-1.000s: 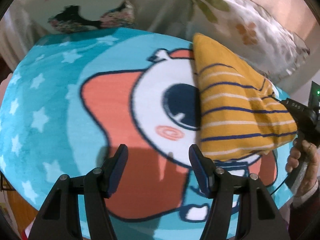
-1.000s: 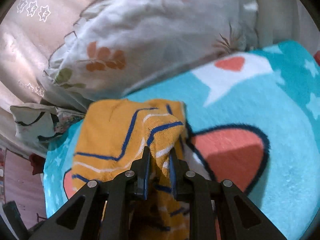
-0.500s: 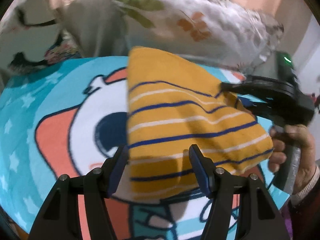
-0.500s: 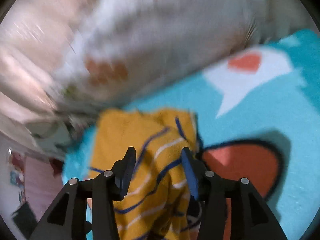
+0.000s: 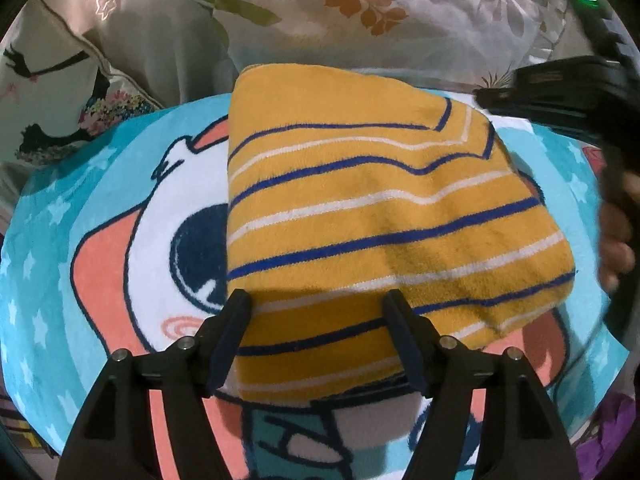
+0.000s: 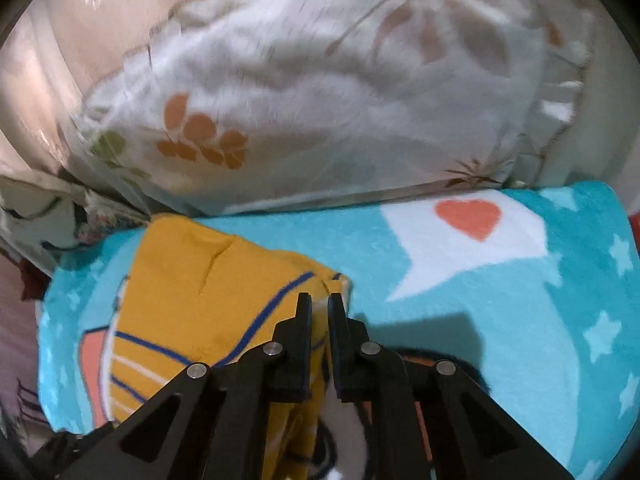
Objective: Fold small clothes
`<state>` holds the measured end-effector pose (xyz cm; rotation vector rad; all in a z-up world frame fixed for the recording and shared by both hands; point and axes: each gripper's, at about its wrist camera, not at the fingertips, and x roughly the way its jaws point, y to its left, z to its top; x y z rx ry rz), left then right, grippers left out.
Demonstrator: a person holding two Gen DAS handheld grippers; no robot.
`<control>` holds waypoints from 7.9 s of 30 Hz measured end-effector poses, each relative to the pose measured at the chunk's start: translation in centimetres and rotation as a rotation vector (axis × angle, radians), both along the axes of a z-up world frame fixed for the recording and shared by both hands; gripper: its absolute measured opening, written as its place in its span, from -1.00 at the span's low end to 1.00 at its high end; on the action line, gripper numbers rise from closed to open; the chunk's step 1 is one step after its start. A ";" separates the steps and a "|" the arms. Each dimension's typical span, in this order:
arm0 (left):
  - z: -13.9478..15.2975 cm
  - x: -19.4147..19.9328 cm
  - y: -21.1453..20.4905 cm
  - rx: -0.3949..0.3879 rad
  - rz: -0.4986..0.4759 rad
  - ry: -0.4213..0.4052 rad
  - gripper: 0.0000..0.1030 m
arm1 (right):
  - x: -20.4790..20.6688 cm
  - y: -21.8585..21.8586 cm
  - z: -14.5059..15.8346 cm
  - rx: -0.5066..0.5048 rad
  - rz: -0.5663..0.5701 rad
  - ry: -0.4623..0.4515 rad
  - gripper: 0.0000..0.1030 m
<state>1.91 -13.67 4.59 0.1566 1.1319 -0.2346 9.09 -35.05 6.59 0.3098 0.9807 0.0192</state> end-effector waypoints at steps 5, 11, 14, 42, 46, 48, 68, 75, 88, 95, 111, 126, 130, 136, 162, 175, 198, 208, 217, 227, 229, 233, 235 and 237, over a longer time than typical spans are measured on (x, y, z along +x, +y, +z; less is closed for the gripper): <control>-0.1 -0.3 0.4 -0.011 0.019 0.022 0.34 | -4.5 0.7 3.4 0.129 0.065 -0.093 -0.81; 0.3 -1.1 0.7 -0.019 0.029 0.033 0.34 | -7.1 3.8 0.5 0.234 0.171 -0.016 -0.81; 0.7 -1.8 0.8 -0.018 0.028 0.026 0.34 | -8.3 3.0 -3.0 0.240 0.134 0.052 -0.81; 2.6 -7.3 1.9 0.000 0.058 0.002 0.34 | -13.0 2.8 1.8 0.205 0.117 -0.096 -0.80; 2.5 -6.9 2.7 0.005 0.051 0.017 0.34 | -10.5 4.9 0.3 0.289 0.149 -0.074 -0.80; 2.4 -6.5 3.0 0.005 0.038 0.014 0.34 | -9.8 5.4 -1.3 0.293 0.129 -0.030 -0.80; 0.0 5.2 11.8 -0.282 0.071 0.087 0.51 | -9.2 0.2 -1.3 0.293 -0.124 -0.033 0.51; -2.2 7.4 9.4 -0.392 -0.005 0.159 0.60 | -5.6 1.6 -5.5 0.346 -0.124 0.053 0.50; -1.6 5.2 5.1 -0.173 -0.066 0.101 0.21 | -5.6 0.9 -1.1 0.094 -0.274 -0.031 0.22; -1.8 5.4 4.4 -0.148 -0.063 0.084 0.21 | -1.7 4.7 -1.9 0.229 -0.050 0.012 0.18; -2.0 5.7 4.5 -0.129 -0.071 0.071 0.32 | -7.2 6.4 -1.1 0.092 -0.018 0.014 -0.21; -1.5 5.0 4.6 -0.113 -0.082 0.057 0.32 | -11.1 7.9 -1.6 0.001 -0.063 0.031 -0.17; -1.3 4.4 5.2 -0.120 -0.083 0.070 0.32 | -11.6 7.7 -3.1 0.013 -0.082 0.073 -0.18; -1.2 3.2 5.8 -0.125 -0.089 0.094 0.32 | -12.6 7.5 -2.7 0.005 -0.102 0.070 -0.14; -0.1 0.1 8.3 -0.145 -0.127 0.113 0.32 | -15.4 8.2 0.4 -0.001 -0.211 0.003 -0.02; -0.2 0.1 12.1 -0.137 -0.042 0.107 0.32 | -13.9 11.2 0.5 -0.090 -0.197 0.017 0.05; 0.7 -0.9 15.1 -0.143 0.022 0.055 0.32 | -7.3 16.7 1.0 -0.153 -0.033 0.005 -0.03; 0.3 -0.9 14.0 -0.129 -0.007 0.060 0.32 | -1.4 17.6 -1.2 -0.152 -0.005 0.051 0.00; 0.1 -0.4 13.3 -0.121 -0.018 0.061 0.32 | 3.7 19.0 -3.2 -0.212 0.037 0.117 0.18; -0.2 -0.7 13.6 -0.111 -0.014 0.064 0.32 | 8.4 19.2 -3.5 -0.235 0.042 0.167 0.31; -0.3 -0.7 13.9 -0.114 -0.007 0.066 0.32 | 7.4 18.7 -1.9 -0.199 0.023 0.103 0.31; -0.3 -0.4 14.4 -0.125 0.004 0.070 0.32 | 3.2 17.0 0.1 -0.087 0.013 0.038 0.31; -0.2 -0.2 14.5 -0.129 0.004 0.067 0.32 | 0.4 15.5 -0.3 -0.062 -0.002 0.043 0.32; -0.3 0.0 14.4 -0.130 0.001 0.066 0.32 | -1.8 13.9 -1.0 -0.062 -0.028 0.060 0.30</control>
